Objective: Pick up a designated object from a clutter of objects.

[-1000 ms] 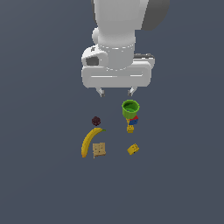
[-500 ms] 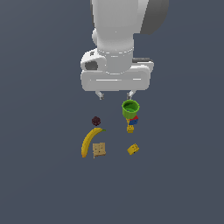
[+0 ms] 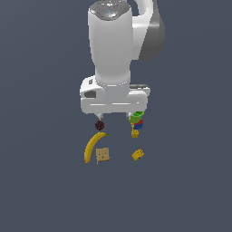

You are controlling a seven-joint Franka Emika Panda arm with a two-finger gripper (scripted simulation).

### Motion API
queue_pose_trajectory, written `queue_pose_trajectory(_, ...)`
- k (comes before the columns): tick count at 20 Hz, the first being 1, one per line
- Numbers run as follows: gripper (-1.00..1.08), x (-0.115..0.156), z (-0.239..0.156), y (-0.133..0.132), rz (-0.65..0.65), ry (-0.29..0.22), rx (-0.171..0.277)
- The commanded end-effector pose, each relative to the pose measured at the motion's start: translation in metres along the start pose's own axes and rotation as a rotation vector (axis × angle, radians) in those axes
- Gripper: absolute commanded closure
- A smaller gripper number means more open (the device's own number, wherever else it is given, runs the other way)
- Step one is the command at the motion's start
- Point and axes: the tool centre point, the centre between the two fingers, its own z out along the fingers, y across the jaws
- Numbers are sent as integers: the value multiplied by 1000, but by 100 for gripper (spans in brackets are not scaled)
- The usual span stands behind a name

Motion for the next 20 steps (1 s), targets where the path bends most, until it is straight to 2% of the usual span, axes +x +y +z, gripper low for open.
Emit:
queue_pose_trajectory(1, -92, 8, 22, 7, -11, -5, -1)
queue_pose_trajectory(13, -92, 34, 149, 49, -72, -28, -12)
queue_pose_trajectory(20, -92, 35, 198, 64, -96, -37, -17)
